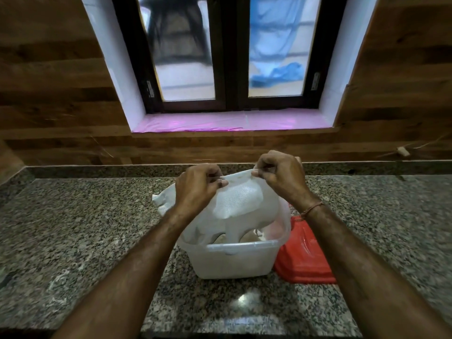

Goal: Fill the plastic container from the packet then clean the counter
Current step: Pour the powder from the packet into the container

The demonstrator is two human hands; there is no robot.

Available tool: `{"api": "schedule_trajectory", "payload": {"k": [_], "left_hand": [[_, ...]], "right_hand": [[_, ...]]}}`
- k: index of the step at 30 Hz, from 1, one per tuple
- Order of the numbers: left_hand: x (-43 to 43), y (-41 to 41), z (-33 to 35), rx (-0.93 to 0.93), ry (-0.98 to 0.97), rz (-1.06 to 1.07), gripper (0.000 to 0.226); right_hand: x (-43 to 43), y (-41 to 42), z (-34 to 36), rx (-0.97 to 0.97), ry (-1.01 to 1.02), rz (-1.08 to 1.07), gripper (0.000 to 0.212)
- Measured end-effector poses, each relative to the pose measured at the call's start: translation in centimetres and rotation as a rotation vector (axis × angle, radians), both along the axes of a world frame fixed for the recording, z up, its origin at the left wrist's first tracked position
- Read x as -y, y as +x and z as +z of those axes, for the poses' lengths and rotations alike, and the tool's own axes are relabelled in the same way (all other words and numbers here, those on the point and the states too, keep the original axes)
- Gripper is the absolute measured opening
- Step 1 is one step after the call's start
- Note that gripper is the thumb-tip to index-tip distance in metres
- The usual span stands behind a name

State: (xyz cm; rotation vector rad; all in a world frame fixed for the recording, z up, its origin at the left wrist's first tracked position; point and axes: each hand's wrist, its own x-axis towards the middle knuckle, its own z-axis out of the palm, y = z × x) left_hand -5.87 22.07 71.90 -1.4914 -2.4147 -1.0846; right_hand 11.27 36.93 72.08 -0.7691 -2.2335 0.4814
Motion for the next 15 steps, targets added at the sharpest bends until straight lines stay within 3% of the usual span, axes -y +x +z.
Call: {"api": "schedule_trajectory", "payload": {"k": [2, 5, 8, 10, 15], "left_hand": [[-0.1, -0.3, -0.2, 0.049, 0.025, 0.026, 0.018], [-0.1, -0.7, -0.2, 0.101, 0.061, 0.032, 0.016], [-0.4, -0.7, -0.4, 0.118, 0.066, 0.016, 0.015], [-0.5, -0.7, -0.5, 0.121, 0.067, 0.019, 0.016], [-0.3, -2.1, -0.6, 0.144, 0.036, 0.067, 0.017]], "right_hand": [[-1.0, 1.0, 0.0, -0.186, -0.192, 0.045, 0.011], [-2.5, 3.0, -0.3, -0.200, -0.369, 0.091, 0.028], [-3.3, 3.5, -0.5, -0.163, -0.388, 0.120, 0.004], [-3.2, 3.1, 0.0, -0.104, -0.307, 0.069, 0.010], [-1.5, 1.1, 1.5, 0.016, 0.143, -0.015, 0.019]]}}
